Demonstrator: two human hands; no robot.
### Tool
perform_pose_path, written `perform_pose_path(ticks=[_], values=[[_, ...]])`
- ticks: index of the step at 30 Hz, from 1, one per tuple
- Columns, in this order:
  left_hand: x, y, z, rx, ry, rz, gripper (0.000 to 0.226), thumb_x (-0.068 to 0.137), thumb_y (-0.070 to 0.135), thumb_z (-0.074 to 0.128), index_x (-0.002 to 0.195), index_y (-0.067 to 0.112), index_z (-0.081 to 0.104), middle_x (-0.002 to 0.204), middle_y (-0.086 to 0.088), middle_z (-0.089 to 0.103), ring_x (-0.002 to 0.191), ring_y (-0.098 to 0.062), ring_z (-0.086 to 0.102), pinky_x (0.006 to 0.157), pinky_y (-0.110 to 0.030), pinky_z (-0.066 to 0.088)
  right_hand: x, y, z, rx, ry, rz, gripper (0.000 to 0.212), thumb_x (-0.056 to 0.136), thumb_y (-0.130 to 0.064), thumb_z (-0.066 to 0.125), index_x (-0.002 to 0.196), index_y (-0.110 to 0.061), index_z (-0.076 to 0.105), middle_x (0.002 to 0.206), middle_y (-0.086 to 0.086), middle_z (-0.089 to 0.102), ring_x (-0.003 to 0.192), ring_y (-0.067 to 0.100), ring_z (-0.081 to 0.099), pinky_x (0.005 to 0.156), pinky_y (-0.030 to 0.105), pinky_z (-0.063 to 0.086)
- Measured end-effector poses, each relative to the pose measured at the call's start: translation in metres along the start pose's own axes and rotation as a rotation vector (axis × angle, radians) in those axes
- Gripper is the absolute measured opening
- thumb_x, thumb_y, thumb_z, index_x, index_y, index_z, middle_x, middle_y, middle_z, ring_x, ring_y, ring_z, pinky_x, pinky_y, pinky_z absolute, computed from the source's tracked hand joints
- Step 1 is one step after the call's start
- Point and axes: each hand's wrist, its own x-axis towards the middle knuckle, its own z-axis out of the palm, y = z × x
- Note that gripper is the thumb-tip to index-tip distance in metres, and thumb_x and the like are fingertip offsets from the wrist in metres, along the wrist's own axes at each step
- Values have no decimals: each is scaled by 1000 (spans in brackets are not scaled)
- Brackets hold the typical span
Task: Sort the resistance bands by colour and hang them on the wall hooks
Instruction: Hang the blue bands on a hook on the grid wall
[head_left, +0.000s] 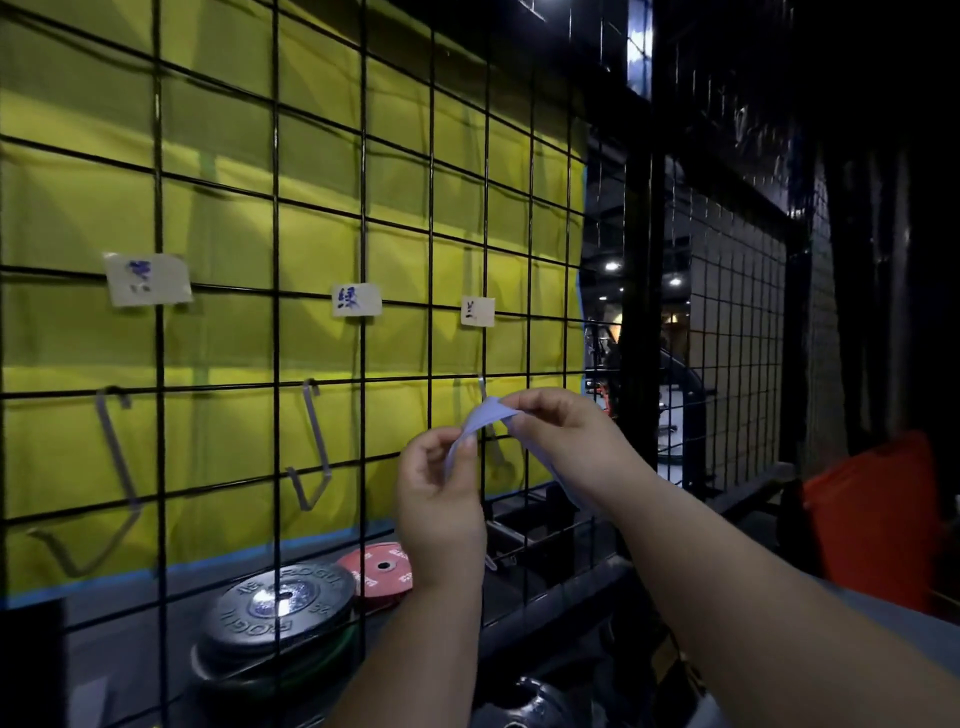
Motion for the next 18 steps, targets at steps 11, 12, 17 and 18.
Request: perform_pose_path(ticks=[11,12,17,18], values=[[0,-21,12,258,4,-5,11,91,9,60,92,20,61,82,10,65,75,0,61,60,-4,42,18,25,12,25,77,91,26,93,-3,52,88,-22,69,86,0,65,88,22,62,85,43,51],[-1,-24,11,266,-1,-22,12,91,9,60,92,20,61,83,9,66,76,-2,62,60,-5,42,17,28,11,29,77,94,28,93,-3,51,87,-23,69,83,-1,64,85,21,60,80,40,51],[-4,-26,12,295,-25,-84,14,92,10,59,93,24,61,87,12,66,80,-1,62,62,-10,42,12,32,7,27,56,95,29,94,3,48,89,-19,66,76,-5,62,64,0,59,57,14,45],[-4,-26,12,298,-31,-94,15,92,10,59,93,26,61,87,12,67,80,-1,62,61,-9,41,11,32,7,42,45,98,27,94,2,48,90,-18,66,77,-4,62,65,1,59,57,14,45]])
